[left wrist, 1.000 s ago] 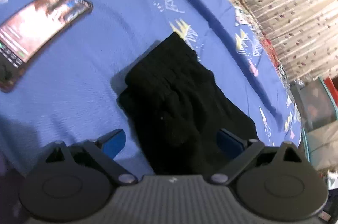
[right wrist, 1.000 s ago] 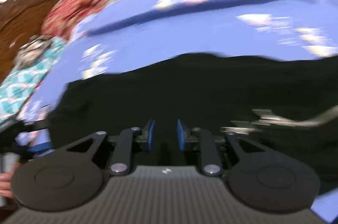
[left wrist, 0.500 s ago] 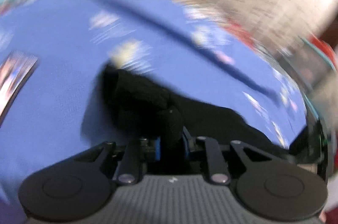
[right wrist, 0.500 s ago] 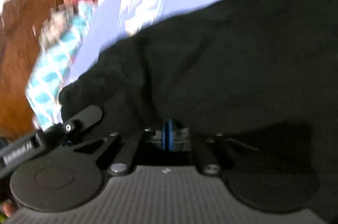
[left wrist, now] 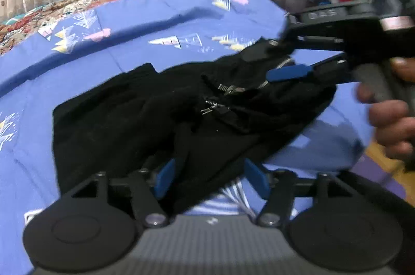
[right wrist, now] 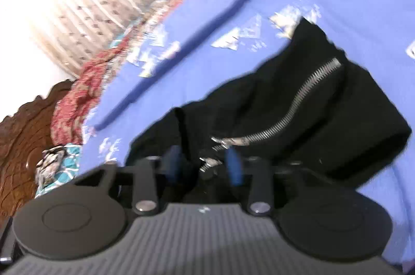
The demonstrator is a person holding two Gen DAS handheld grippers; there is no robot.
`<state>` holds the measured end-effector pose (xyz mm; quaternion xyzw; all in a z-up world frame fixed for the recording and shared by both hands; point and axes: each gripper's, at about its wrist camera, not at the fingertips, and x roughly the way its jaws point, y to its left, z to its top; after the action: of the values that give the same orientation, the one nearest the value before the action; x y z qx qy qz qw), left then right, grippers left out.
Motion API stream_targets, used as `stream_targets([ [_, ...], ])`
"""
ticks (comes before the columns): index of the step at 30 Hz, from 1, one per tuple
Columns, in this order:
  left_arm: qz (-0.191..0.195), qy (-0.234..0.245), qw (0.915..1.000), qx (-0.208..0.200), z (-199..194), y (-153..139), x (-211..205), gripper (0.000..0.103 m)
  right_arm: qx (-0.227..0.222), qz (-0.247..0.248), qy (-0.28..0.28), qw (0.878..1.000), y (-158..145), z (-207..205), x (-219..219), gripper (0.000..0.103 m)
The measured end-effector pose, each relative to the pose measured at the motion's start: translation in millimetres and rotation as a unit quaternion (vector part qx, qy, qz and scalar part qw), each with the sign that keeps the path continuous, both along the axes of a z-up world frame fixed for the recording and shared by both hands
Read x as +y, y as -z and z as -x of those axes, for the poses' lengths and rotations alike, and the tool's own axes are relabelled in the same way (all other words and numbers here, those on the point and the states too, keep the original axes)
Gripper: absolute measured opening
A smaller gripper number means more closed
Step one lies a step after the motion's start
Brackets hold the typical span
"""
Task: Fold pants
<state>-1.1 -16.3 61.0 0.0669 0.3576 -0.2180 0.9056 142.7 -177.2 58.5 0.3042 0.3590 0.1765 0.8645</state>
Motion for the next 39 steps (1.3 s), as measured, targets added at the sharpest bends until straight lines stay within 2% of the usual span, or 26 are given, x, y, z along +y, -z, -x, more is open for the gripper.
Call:
stream_targets([
  [1,0.013,-0.009,0.9999,-0.001,8,-4,13,0.068,-0.012,0.01,-0.007,1.0,-2,-5,9,0.074],
  [3,0.04,-0.044,0.9982,0.003,20,-13,40,0.076,-0.032,0.031,-0.028,0.999,0,-17,2,0.076],
  [5,0.078,-0.095,0.9923,0.014,26,-22,74,0.08,-0.029,0.036,-0.048,0.998,8,-27,-6,0.076],
  [7,0.113,-0.154,0.981,0.035,28,-24,107,0.08,-0.014,0.035,-0.066,0.997,20,-47,19,0.077],
  [9,0.149,-0.212,0.9643,0.056,30,-21,136,0.08,0.021,0.047,-0.055,0.997,31,-56,-5,0.079],
  [10,0.168,-0.241,0.9535,0.069,28,-18,151,0.08,0.038,0.039,-0.049,0.997,39,-64,-1,0.074],
  [11,0.18,-0.264,0.9442,0.08,27,-14,162,0.08,0.046,0.027,-0.045,0.998,44,-70,3,0.05],
  [12,0.188,-0.283,0.9363,0.089,22,-11,170,0.08,0.049,0.034,-0.052,0.997,47,-74,8,0.036],
  [13,0.193,-0.299,0.9296,0.097,18,-8,176,0.079,0.054,0.06,-0.055,0.995,45,-79,18,0.029],
  [14,0.196,-0.305,0.9265,0.101,15,-6,178,0.079,0.054,0.069,-0.055,0.995,40,-79,23,0.022],
  [16,0.201,-0.303,0.9256,0.104,6,-4,179,0.079,0.029,0.052,-0.07,0.996,24,-69,24,0.019],
  [18,0.2,-0.297,0.9279,0.105,-4,-4,174,0.079,0.013,0.067,-0.077,0.995,14,-58,26,0.019],
  [21,0.189,-0.279,0.9357,0.105,-20,-4,165,0.08,0.028,0.109,-0.066,0.991,35,-55,25,0.027],
  [24,0.174,-0.279,0.9361,0.126,-43,6,153,0.08,0.052,0.047,-0.061,0.996,37,-58,-6,0.042],
  [25,0.169,-0.277,0.9361,0.136,-47,12,150,0.08,0.05,0.032,-0.061,0.996,32,-56,-19,0.048],
  [26,0.16,-0.277,0.9359,0.147,-48,18,147,0.08,0.031,0.025,-0.052,0.998,24,-56,-29,0.048],
  [28,0.143,-0.277,0.9347,0.17,-53,29,143,0.081,-0.007,0.041,-0.021,0.999,10,-45,-51,0.049],
  [29,0.135,-0.281,0.9327,0.181,-54,36,141,0.082,-0.026,0.053,0.004,0.998,3,-41,-65,0.054],
  [33,0.121,-0.278,0.9376,0.171,-49,37,138,0.084,-0.061,0.091,0.131,0.985,-2,-13,-132,0.073],
  [35,0.122,-0.282,0.9359,0.173,-48,34,139,0.084,-0.035,0.098,0.18,0.978,9,-5,-163,0.077],
  [39,0.139,-0.288,0.9326,0.167,-39,23,148,0.084,0.036,0.048,0.214,0.975,43,-11,-189,0.077],
])
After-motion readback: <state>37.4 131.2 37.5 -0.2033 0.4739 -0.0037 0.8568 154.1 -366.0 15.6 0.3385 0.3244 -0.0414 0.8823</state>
